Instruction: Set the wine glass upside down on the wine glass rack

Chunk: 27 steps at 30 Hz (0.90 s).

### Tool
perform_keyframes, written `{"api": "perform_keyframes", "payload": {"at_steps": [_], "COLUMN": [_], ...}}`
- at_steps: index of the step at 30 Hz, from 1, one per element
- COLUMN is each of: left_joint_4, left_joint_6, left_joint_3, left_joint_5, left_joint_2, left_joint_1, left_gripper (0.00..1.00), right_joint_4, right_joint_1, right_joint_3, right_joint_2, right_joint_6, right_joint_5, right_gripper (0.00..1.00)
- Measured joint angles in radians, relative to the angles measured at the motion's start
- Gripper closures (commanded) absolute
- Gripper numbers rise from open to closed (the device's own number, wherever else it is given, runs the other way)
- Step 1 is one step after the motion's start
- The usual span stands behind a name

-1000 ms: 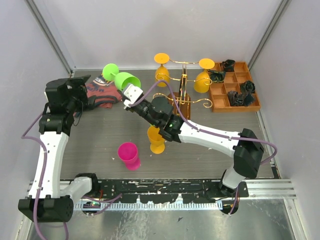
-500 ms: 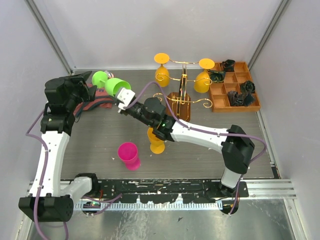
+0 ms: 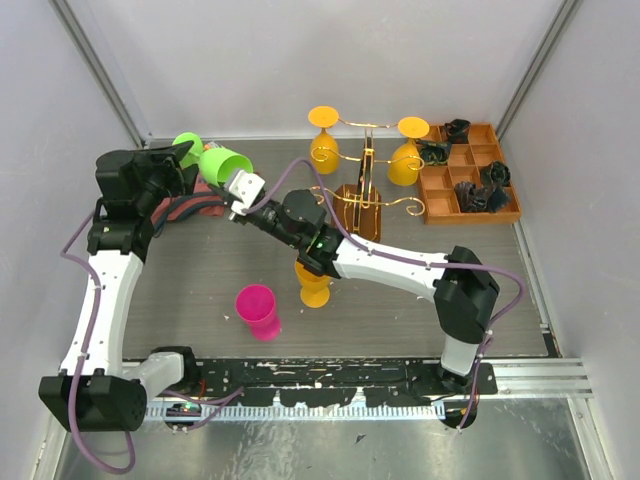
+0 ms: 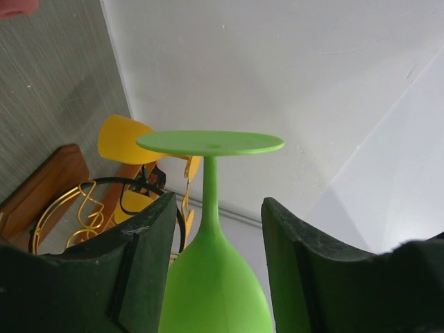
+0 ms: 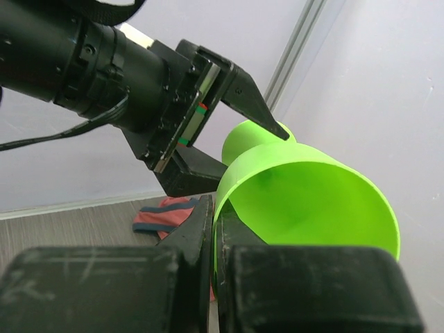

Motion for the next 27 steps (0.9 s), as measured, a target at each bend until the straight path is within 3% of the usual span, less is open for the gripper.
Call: {"api": "perform_keyframes", "payload": {"at_steps": [12,23,27], "left_joint_4": [0.08,0.102,0.101], "left_joint_6": [-0.002,-0.005,-0.004], "left_joint_3": [-0.001,-0.003,-0.003], "left_joint_5": [0.063,0.045,0.04], "left_joint_2": [0.048,0.057,0.066], "left_joint_1": [-0.006,0.0,0.001], "left_gripper": [0.65,0.62,0.67], "right_joint_4": [0.021,-0.027,-0.04], "right_joint_1": [0.0,-0.005,-0.005], "right_joint_3": [0.039,0.101,0.112], "right_joint_2": [0.028,0.061,0.072], "right_joint_6": [0.0,-0.017,-0.027], "right_joint_5": [-0.048,-0.027,-0.018], "right_gripper": [1.0,1.0,0.99]}}
